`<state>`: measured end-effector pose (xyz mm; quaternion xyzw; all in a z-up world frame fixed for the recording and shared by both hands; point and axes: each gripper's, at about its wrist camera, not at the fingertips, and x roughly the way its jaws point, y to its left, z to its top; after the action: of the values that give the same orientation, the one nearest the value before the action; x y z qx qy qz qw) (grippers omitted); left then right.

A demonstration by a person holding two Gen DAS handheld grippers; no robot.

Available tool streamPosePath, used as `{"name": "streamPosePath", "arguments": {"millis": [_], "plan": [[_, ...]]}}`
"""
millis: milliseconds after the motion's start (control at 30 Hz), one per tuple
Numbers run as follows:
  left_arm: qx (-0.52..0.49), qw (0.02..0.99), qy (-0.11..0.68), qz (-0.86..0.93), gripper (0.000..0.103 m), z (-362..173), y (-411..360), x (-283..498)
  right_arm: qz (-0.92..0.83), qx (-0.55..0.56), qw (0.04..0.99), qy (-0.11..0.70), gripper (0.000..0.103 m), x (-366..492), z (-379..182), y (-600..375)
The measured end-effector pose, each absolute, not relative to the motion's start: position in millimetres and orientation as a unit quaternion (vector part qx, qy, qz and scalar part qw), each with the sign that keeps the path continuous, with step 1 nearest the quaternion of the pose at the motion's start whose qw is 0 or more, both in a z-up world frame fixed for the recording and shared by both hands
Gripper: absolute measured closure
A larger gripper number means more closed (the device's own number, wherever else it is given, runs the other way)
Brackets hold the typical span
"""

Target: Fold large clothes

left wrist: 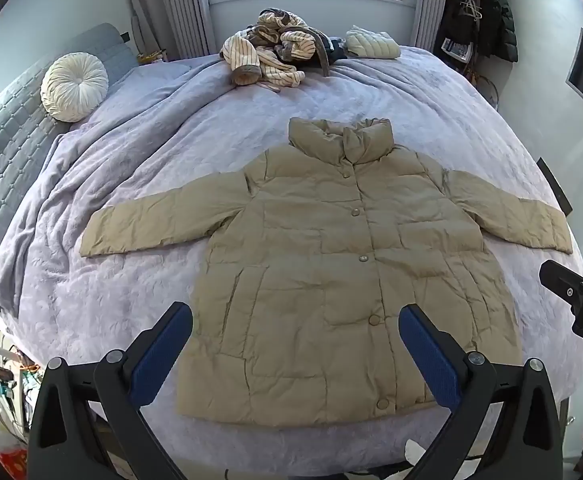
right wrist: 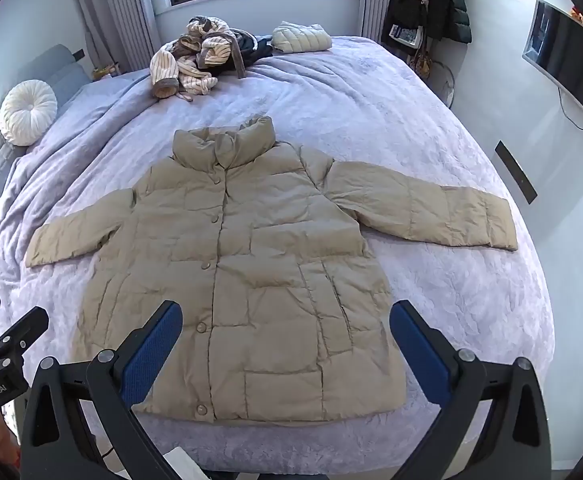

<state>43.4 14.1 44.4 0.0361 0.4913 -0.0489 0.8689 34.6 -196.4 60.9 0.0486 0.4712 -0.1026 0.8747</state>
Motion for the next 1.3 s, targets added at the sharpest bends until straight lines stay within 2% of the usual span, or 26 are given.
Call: {"name": "streamPosePath", "arguments": {"millis": [833, 1300], "plan": [[0.031, 0.865, 0.500, -0.039, 0.000, 40, 10, 41, -0.098, 0.049, 0.879, 0.464, 0.000, 33, 57, -199], [0.020, 0.861, 0.508, -0.027, 0.000, 35, 17, 44, -0.111, 0.024, 0.858, 0.501, 0.000, 36, 51, -194]]}}
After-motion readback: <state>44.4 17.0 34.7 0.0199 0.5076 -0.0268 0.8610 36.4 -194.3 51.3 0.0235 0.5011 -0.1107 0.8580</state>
